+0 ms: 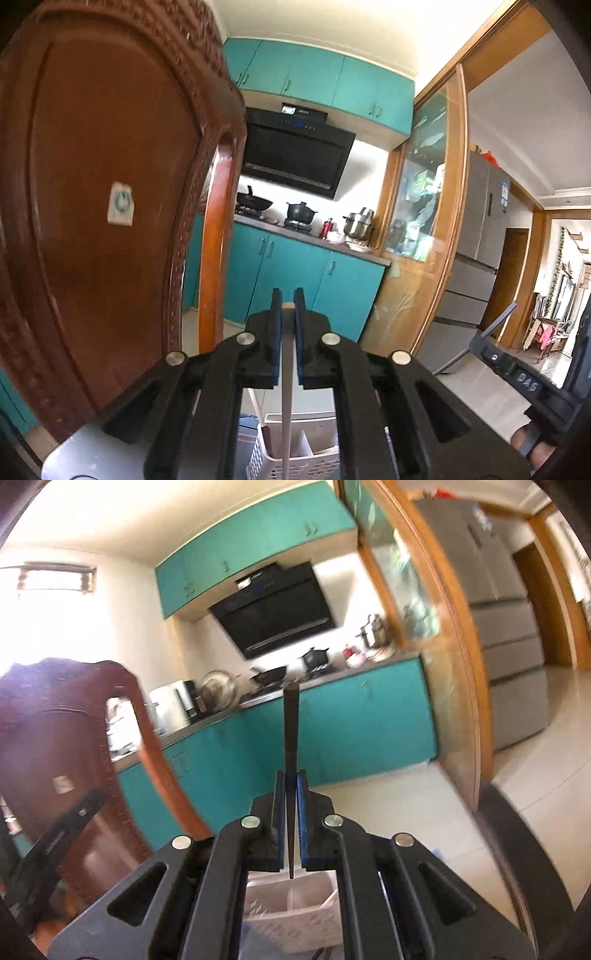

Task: Organize utensils
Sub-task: 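Lift both held chopsticks over the white holder and lower them in, then move both open tools back down to the chopsticks on the cloth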

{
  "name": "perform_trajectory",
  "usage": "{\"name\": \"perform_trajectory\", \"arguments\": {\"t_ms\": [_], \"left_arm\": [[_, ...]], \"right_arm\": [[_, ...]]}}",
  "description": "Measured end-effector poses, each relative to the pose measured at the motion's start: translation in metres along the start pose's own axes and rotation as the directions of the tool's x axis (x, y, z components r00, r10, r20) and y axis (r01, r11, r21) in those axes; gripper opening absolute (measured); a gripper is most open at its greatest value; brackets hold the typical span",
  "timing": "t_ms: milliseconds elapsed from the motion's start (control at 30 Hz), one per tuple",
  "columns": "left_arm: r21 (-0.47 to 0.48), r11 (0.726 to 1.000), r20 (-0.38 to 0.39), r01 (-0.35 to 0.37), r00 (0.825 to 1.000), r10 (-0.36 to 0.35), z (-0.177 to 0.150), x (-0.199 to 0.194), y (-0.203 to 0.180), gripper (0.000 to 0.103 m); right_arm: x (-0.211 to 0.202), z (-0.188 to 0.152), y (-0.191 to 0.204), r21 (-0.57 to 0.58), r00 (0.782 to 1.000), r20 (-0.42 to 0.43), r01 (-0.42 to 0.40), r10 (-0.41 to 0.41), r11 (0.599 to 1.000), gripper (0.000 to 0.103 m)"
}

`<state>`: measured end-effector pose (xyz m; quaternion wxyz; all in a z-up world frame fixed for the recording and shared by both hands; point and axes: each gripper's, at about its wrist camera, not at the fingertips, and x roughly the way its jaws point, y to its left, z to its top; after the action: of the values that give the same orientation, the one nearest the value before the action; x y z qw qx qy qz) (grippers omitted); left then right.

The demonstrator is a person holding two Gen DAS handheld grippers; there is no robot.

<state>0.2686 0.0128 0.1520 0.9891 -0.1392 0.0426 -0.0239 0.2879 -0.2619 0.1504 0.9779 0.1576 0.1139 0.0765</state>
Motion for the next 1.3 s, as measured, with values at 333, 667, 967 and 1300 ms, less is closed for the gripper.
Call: {"name": "perform_trajectory", "arguments": {"t_ms": [333, 667, 967, 1300], "left_arm": [[-0.044, 0.999, 0.048, 0.005, 0.999, -0.003, 0.005, -0.001, 0.0, 0.007], [-0.066, 0.997, 0.08, -0.041, 0.996, 0.047, 0.008, 0.027, 0.002, 0.007], [-0.002, 0.996, -0.06, -0.088, 0.994, 0.087, -0.021, 0.075, -0.004, 0.007], [0.053, 0.998, -0.148, -0.045, 0.988, 0.053, -0.04, 0.071, -0.021, 0.026]], "right_arm": [[0.083, -0.079, -0.003, -0.053, 0.971, -0.24, 0.007, -0.019, 0.999, 0.007], [0.044, -0.097, -0.011, -0.057, 0.971, -0.238, 0.001, -0.015, 0.998, 0.043], [0.019, -0.13, -0.019, -0.081, 0.94, -0.333, -0.103, 0.071, 0.991, 0.046], [0.081, -0.199, -0.033, -0.033, 0.739, -0.673, -0.024, -0.004, 0.999, 0.045]]}}
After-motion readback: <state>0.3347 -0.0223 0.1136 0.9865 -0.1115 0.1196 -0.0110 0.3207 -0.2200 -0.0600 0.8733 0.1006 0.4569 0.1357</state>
